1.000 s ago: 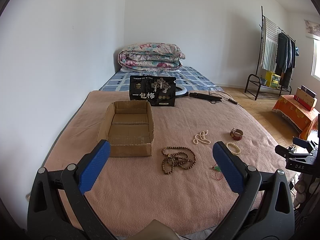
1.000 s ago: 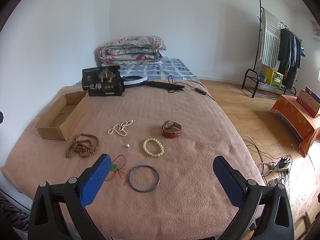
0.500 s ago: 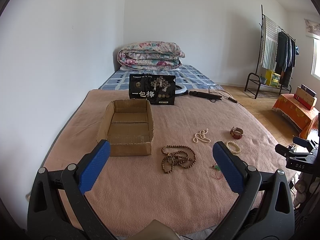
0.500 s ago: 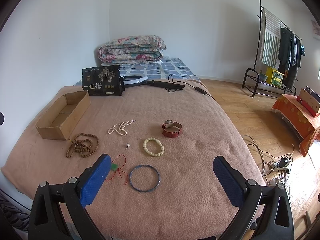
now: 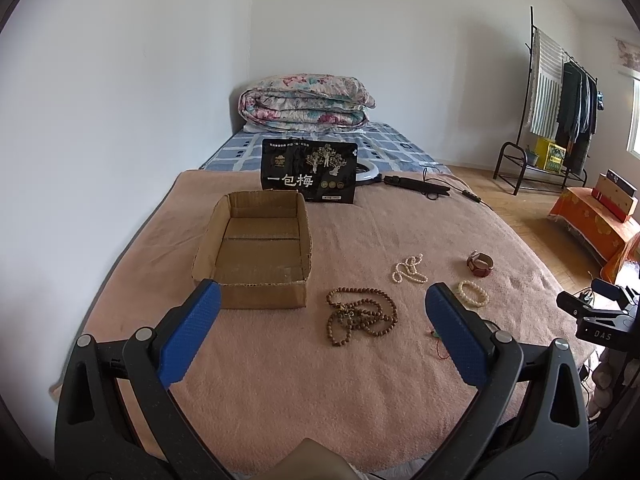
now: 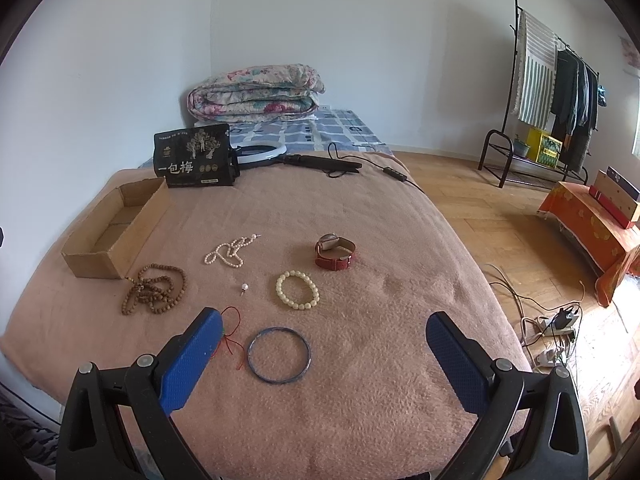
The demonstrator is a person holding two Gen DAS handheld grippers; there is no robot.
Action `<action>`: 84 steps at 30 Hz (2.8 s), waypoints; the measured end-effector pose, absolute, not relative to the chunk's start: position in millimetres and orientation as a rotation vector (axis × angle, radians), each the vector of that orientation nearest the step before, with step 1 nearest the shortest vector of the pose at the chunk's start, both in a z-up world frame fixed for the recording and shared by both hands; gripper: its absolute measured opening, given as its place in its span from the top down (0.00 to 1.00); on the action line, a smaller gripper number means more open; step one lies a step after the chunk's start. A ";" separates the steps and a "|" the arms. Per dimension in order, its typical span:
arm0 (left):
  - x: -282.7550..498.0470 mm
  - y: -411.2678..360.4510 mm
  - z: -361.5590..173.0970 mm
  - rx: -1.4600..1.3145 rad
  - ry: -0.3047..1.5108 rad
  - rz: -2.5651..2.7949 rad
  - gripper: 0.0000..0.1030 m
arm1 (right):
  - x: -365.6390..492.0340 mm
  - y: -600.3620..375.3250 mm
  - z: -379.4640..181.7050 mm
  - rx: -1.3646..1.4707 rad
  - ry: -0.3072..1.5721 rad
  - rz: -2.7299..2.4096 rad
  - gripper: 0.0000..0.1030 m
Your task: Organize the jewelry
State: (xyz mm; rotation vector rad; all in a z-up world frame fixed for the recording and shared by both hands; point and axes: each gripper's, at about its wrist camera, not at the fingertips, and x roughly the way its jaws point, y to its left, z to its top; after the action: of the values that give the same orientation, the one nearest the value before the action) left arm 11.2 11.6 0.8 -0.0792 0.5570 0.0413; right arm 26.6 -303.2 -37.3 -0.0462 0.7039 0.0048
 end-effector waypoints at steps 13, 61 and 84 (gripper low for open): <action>39.3 16.8 -19.8 -0.018 0.652 0.009 0.00 | 39.8 -314.3 -41.1 -0.090 0.714 -0.021 0.00; 137.6 -18.8 -124.4 -0.115 0.956 -0.131 0.28 | 88.4 -293.3 -132.0 -0.066 0.950 0.222 0.00; 184.6 -19.3 -184.4 -0.194 1.030 -0.037 0.25 | 108.1 -276.1 -159.3 -0.110 1.024 0.233 0.00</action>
State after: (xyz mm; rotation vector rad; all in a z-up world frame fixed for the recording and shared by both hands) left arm 184.6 -19.3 -184.4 -0.1938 1.0298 -0.0370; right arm 108.1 -276.1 -159.3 -0.1104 1.0241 0.2330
